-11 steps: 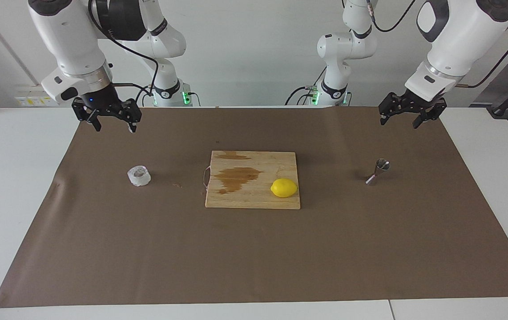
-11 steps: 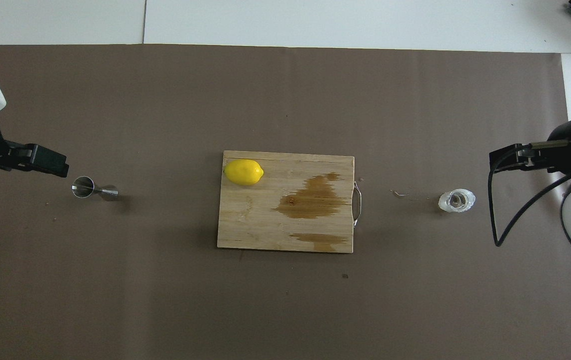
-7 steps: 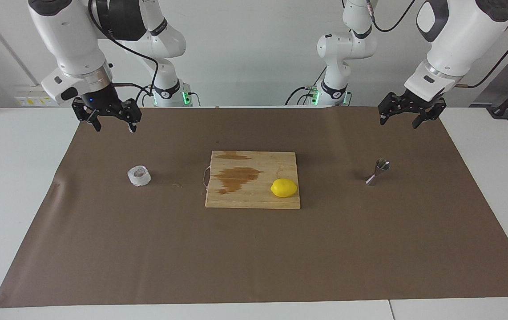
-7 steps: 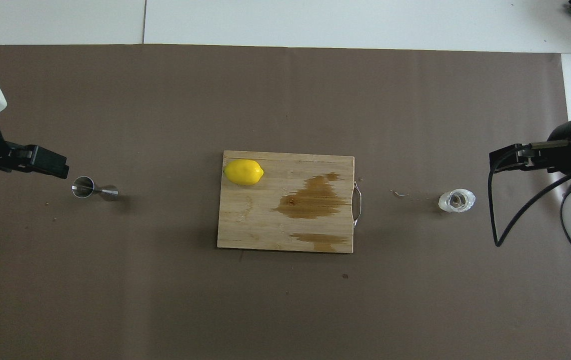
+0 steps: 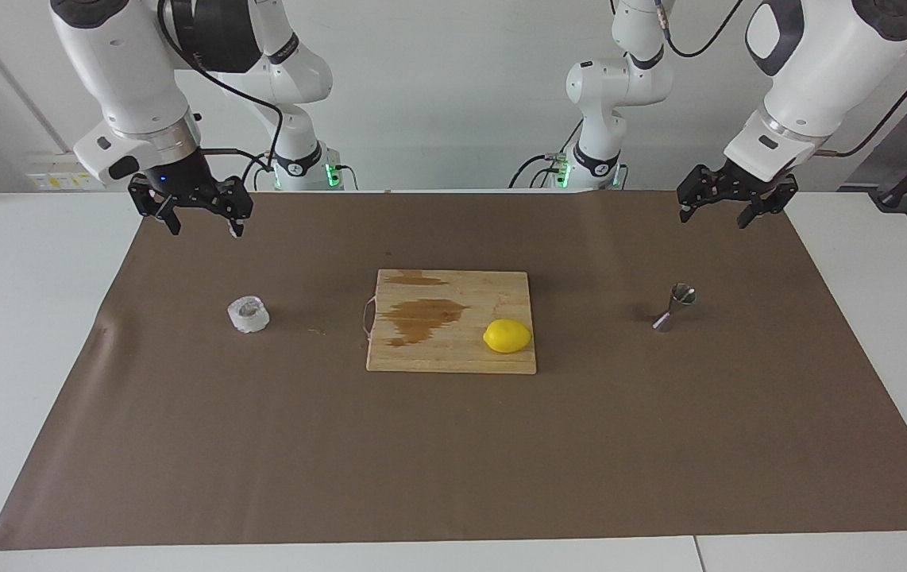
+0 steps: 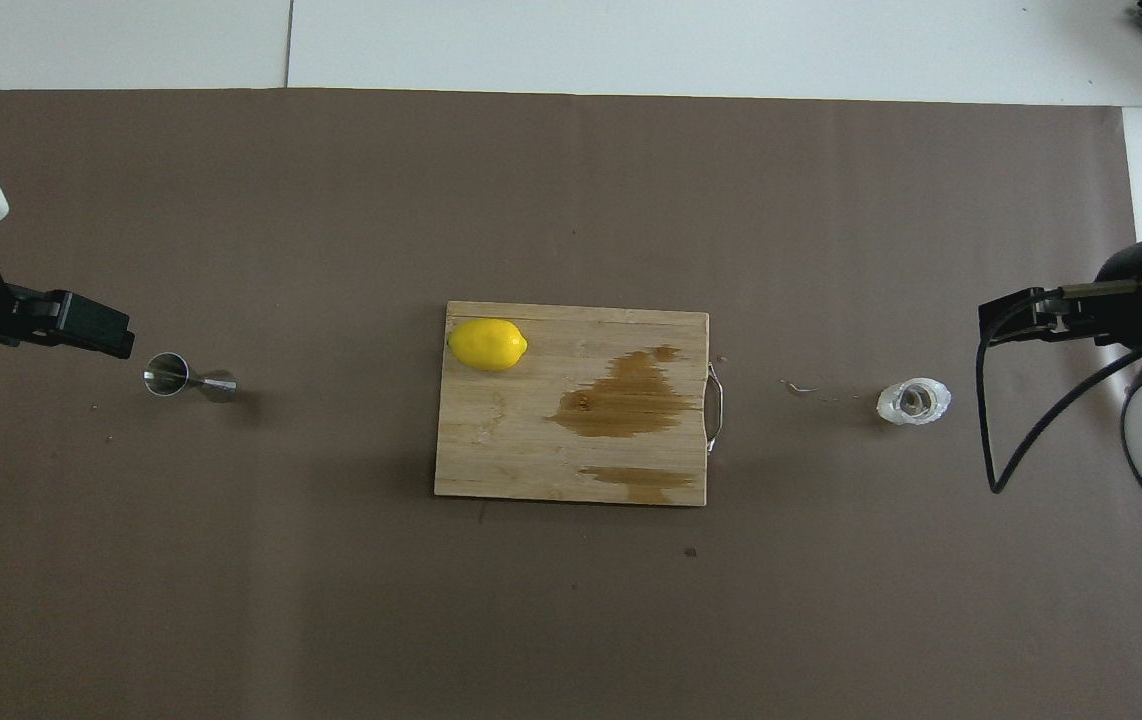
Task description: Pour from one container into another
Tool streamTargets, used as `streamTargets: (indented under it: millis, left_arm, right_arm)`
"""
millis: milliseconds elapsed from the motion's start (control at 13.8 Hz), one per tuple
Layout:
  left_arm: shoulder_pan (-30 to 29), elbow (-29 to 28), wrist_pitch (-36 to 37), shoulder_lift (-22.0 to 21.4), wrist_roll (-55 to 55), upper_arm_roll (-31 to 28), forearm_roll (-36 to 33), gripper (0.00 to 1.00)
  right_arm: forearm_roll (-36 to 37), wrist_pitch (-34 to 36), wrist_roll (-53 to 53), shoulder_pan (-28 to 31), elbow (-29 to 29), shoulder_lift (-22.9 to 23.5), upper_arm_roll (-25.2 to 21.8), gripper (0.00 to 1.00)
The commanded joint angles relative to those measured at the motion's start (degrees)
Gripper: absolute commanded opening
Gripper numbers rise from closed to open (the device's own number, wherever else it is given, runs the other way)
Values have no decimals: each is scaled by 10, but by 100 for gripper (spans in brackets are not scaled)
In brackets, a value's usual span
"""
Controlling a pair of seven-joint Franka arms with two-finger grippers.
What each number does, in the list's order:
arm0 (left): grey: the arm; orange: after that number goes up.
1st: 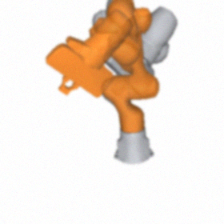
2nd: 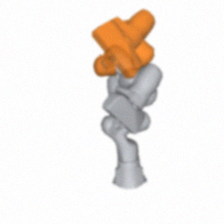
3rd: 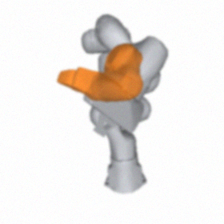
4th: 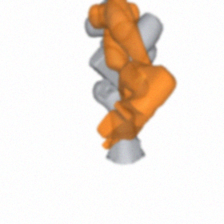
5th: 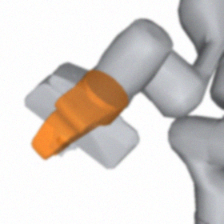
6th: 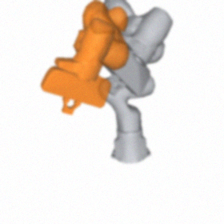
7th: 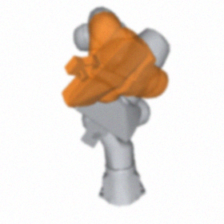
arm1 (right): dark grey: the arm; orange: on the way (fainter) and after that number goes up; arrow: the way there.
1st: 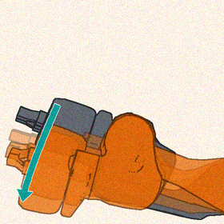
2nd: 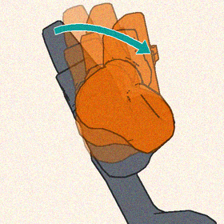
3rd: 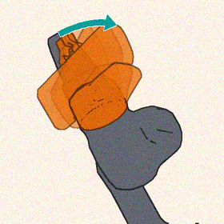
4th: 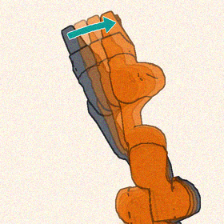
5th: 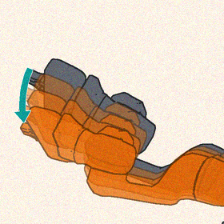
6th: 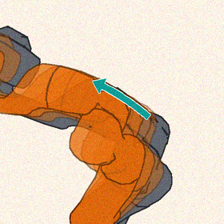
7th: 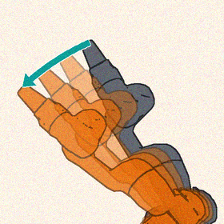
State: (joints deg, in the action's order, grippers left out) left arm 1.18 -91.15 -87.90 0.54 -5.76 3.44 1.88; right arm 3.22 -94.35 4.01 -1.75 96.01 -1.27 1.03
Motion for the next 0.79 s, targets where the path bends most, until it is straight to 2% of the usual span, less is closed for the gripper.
streamTargets:
  millis: [0, 578, 723]
  left_arm:
    - [1, -6, 8, -11, 4, -2, -8, 100]
    - [-1, -41, -16, -26, 4, -6, -6, 100]
    - [-19, -51, -34, -18, 4, -7, 0, 100]
  right_arm:
    - [-16, -10, 2, 10, 17, -15, 5, 100]
    - [-16, -9, 2, 10, 17, -15, 5, 100]
    - [-16, -10, 2, 10, 17, -15, 5, 100]
